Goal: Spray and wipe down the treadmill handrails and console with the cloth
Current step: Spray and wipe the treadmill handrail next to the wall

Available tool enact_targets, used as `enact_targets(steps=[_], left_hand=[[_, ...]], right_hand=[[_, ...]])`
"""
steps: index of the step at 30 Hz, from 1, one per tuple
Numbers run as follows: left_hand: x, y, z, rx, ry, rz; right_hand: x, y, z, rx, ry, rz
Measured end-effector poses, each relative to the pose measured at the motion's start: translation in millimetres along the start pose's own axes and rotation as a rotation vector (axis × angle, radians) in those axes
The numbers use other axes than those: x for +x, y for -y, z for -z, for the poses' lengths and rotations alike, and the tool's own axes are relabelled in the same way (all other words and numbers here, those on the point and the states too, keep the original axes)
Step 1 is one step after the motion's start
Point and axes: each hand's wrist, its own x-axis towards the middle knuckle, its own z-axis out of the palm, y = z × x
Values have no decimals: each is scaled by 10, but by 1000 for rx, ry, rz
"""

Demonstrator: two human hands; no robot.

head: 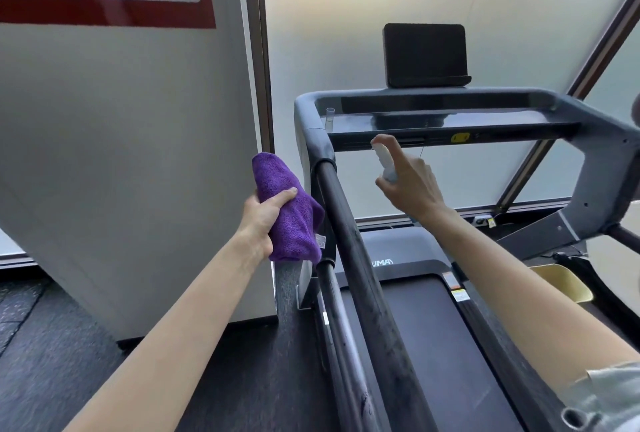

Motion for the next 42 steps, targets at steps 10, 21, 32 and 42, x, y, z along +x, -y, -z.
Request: enact_targets(steps=[10, 21, 32, 42], left_hand=[[-118, 55, 69, 7, -63, -18], [-398, 173, 98, 20, -75, 3], [-749, 267, 212, 26, -88, -23], [-1001, 390, 272, -3, -153, -107]], right_hand=[[-167, -75, 177, 101, -10, 23], [-508, -3, 257, 76, -47, 56], [-1095, -60, 550, 160, 28, 64], [-1333, 87, 608, 176, -72, 23]])
